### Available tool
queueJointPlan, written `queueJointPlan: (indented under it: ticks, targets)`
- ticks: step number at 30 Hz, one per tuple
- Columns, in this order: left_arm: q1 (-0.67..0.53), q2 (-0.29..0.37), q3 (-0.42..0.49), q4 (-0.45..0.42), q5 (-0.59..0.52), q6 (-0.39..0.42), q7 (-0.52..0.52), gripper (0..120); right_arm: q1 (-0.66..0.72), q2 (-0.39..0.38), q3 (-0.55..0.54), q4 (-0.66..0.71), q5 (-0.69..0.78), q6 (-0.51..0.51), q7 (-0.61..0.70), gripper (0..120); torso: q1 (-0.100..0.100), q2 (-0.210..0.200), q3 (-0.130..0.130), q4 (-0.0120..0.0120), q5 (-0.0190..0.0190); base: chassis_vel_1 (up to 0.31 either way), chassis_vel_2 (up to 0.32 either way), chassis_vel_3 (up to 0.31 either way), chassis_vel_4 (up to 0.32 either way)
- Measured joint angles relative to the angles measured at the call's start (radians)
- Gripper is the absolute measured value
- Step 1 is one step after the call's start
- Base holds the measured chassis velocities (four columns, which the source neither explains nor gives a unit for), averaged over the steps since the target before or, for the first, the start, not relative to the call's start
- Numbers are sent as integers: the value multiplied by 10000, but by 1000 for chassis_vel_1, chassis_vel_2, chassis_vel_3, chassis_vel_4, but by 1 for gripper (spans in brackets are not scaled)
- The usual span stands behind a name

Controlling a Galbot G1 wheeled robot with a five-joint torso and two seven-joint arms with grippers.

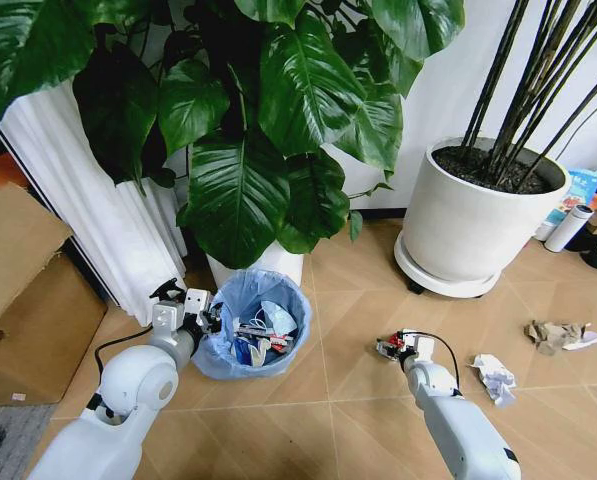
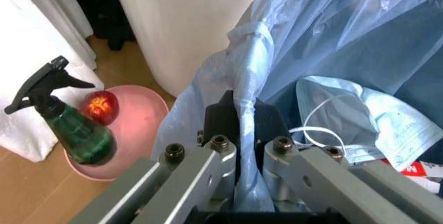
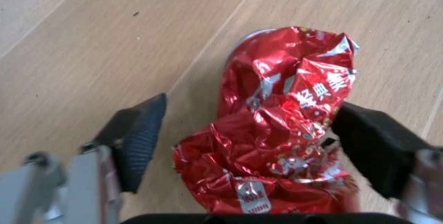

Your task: Pick up the trash bin and place the garbage on the floor into it.

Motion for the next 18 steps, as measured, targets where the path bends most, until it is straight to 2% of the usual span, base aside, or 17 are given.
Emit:
queueJointPlan:
  ticks: [3,4,6,8,10,18]
  targets:
    - [-3,30,-11,0,-6,0,15,0,-34,12,29,-12,-62,73,-11,65,0,0,0,0,-2,0,0,0,0]
    - [-3,30,-11,0,-6,0,15,0,-34,12,29,-12,-62,73,-11,65,0,0,0,0,-2,0,0,0,0]
    - [-29,32,-12,9,-7,0,41,0,-70,10,61,-24,-114,142,-15,53,-1,0,-1,0,-3,0,0,0,0]
    - [-33,30,-12,11,-7,0,51,0,-76,8,69,-23,-117,149,-15,52,-1,0,-1,0,-4,0,0,0,0]
    - [-40,19,-12,14,-5,0,76,0,-116,2,119,-9,-126,187,-16,46,-1,1,-2,1,-4,0,0,0,0]
    - [-2,24,-25,7,7,0,123,0,-335,12,378,441,-227,286,20,43,-1,0,1,-1,5,0,0,0,0]
